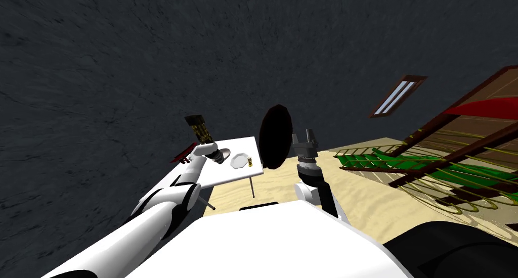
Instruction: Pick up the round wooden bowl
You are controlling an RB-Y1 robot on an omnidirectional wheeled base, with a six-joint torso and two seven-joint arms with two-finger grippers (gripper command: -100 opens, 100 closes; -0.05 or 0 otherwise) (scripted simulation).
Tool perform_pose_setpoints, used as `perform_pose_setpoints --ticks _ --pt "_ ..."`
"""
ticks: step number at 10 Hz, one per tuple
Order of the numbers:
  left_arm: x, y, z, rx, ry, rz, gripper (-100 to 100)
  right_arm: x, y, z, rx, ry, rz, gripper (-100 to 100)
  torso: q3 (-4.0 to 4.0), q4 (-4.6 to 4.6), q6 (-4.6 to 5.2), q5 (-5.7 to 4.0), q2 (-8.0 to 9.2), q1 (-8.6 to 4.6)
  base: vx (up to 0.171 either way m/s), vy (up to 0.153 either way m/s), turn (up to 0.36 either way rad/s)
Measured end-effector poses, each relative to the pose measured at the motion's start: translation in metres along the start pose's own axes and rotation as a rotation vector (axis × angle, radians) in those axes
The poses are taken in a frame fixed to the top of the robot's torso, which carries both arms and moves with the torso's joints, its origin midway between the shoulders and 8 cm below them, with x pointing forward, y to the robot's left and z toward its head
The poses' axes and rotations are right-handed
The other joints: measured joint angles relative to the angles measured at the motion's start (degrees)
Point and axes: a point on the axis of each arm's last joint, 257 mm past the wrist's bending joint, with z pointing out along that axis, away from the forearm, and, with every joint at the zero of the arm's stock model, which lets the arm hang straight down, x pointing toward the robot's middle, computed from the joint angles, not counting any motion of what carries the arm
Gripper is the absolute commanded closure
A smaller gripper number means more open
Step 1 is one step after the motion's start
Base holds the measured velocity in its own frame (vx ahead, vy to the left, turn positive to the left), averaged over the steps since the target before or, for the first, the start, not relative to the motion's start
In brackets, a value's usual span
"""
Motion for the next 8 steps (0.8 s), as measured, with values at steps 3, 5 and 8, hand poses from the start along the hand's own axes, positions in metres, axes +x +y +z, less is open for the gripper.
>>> perform_pose_setpoints --ticks 3,5,8 --pt "0.025 -0.003 0.004 -0.010 0.013 0.056 100 0.000 0.000 0.000 0.000 0.000 0.000 0 0.06 0.05 -0.03 -0.03 0.08 -0.02 0.020 -0.038 0.211" --pt "0.043 -0.005 0.003 -0.015 0.025 0.105 100 0.000 0.000 0.000 0.000 0.000 0.000 0 0.10 0.08 -0.10 -0.05 0.11 -0.03 0.029 -0.054 0.319" --pt "0.066 -0.005 0.004 -0.017 0.031 0.160 100 0.000 0.000 0.000 0.000 0.000 0.000 0 0.14 0.12 -0.06 -0.06 0.17 -0.02 0.015 -0.033 0.185"
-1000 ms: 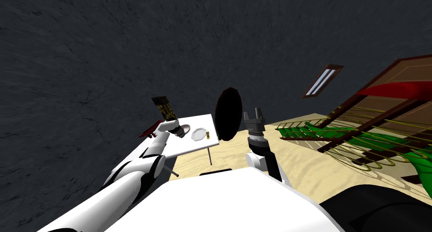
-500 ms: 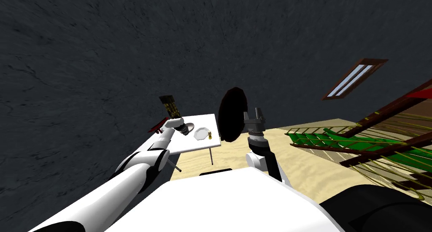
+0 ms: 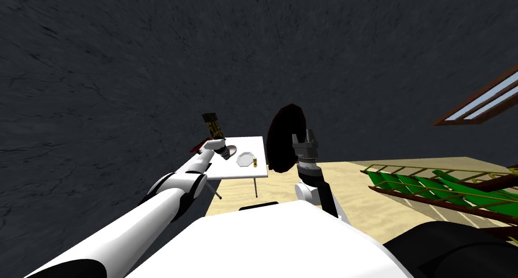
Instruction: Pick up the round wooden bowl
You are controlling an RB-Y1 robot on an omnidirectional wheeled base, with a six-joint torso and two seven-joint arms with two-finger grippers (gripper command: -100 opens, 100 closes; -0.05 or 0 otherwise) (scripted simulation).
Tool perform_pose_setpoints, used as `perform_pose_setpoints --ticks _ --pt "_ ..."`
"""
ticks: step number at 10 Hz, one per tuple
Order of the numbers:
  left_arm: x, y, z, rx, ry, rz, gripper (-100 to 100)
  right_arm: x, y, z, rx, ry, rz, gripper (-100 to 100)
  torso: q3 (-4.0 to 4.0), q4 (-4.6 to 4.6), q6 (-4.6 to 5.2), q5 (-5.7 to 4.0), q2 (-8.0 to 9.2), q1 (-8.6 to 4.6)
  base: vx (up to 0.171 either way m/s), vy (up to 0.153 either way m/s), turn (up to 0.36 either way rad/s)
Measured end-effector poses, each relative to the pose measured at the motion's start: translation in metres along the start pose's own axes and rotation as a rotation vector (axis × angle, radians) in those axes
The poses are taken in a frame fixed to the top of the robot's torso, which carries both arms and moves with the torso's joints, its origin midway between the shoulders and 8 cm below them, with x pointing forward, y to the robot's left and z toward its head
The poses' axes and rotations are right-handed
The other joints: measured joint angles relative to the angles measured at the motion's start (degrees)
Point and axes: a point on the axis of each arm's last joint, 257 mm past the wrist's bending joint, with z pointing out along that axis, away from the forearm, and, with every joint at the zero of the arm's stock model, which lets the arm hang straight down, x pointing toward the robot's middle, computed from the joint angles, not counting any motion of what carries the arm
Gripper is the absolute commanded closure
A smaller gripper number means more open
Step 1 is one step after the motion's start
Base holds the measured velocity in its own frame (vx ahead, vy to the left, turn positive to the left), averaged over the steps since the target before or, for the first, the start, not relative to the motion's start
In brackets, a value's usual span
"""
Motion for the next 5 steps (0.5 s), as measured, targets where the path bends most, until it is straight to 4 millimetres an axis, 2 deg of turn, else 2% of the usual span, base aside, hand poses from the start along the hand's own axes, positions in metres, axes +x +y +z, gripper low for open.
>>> perform_pose_setpoints --ticks 1,2,3,4,5 --pt "0.006 -0.004 -0.001 0.001 0.000 0.018 100 0.000 0.000 0.000 0.000 0.000 0.000 0 0.02 0.02 0.02 -0.02 0.02 0.00 0.012 -0.024 0.041" --pt "0.006 -0.005 -0.001 -0.001 -0.004 0.022 100 0.000 0.000 0.000 0.000 0.000 0.000 0 0.03 0.02 0.11 0.01 0.04 0.02 0.026 -0.044 0.334" --pt "0.017 -0.008 -0.002 0.001 0.001 0.049 100 0.000 0.000 0.000 0.000 0.000 0.000 0 0.04 0.05 -0.03 -0.03 0.02 -0.02 0.022 -0.055 0.222" --pt "0.021 -0.010 -0.002 0.000 -0.003 0.064 100 0.000 0.000 0.000 0.000 0.000 0.000 0 0.04 0.04 0.05 -0.03 0.04 -0.05 0.006 -0.020 0.021" --pt "0.021 -0.010 -0.002 0.001 -0.004 0.065 0 0.000 0.000 0.000 0.000 0.000 0.000 0 0.06 0.05 0.09 -0.01 0.08 0.01 0.000 0.000 0.000"
